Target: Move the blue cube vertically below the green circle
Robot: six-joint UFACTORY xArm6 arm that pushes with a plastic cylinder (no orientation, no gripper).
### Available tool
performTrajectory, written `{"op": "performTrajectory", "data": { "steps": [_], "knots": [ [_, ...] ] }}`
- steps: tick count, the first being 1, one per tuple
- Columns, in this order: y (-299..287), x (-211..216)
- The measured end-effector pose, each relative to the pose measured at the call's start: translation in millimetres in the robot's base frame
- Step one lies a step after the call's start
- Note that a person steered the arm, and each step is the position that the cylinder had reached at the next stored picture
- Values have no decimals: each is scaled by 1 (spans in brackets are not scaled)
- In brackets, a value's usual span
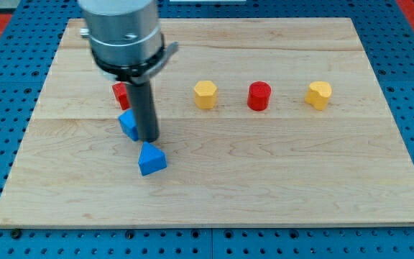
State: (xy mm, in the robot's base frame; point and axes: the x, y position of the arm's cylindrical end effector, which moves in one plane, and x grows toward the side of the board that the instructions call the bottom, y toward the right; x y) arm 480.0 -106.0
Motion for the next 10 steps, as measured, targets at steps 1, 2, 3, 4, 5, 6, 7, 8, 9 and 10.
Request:
{"op": "performTrajectory", "data": {
  "steps": [1,2,3,4,5,6,7,8,9,10],
  "knots": [
    [-32,-6],
    [18,-1],
    [-1,-15],
    [-50,-30],
    [-94,-40],
    [-104,-11],
    [-134,-35],
    [-121,-58],
    [-112,-66],
    [-74,-34]
  ]
}}
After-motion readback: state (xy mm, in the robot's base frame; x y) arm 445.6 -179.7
